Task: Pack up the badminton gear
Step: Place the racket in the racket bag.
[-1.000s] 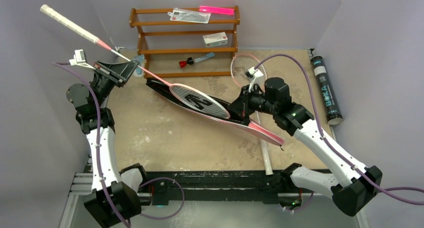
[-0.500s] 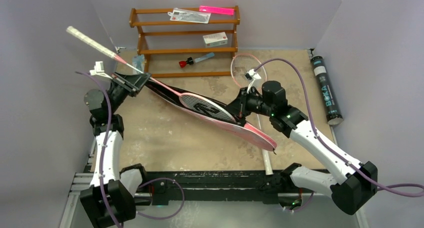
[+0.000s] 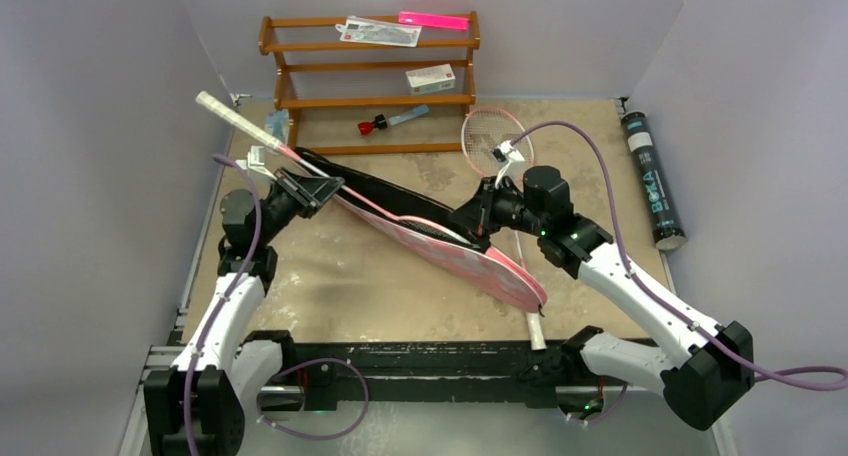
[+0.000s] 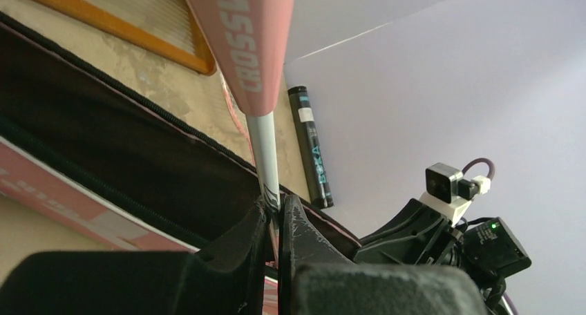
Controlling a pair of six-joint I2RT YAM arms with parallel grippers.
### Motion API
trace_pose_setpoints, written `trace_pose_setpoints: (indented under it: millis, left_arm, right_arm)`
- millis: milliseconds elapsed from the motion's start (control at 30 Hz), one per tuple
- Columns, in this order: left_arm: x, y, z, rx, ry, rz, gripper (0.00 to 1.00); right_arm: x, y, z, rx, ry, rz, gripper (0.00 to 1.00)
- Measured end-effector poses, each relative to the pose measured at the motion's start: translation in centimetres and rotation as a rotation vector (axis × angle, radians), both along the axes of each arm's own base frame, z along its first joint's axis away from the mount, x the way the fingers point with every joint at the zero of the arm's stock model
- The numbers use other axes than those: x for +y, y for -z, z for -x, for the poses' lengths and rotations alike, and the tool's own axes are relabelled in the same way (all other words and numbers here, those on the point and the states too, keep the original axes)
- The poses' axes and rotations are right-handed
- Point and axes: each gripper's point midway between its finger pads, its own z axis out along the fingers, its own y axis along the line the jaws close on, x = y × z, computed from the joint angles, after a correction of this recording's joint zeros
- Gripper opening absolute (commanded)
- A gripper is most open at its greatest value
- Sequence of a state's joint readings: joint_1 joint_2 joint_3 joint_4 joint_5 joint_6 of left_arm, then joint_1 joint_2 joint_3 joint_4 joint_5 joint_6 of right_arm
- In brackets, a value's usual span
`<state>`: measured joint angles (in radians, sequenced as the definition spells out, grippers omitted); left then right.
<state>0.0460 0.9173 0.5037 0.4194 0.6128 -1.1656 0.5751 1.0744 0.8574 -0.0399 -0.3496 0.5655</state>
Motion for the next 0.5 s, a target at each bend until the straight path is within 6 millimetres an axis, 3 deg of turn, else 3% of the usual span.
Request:
trace_pose_setpoints:
  millis: [133,500]
  left_arm:
    - [-1.3,1.0,0.0,0.017,0.017,-0.024,0.00]
    - [-7.1,5.1,0.2,0.137,0.090,-0.067,0.00]
  right_arm:
    - [0.0,0.1,-0.1,0.001,0.000,0.003,0.00]
    - [0.1,0.5,-0.3,-0.001,-0.003,0.014,0.00]
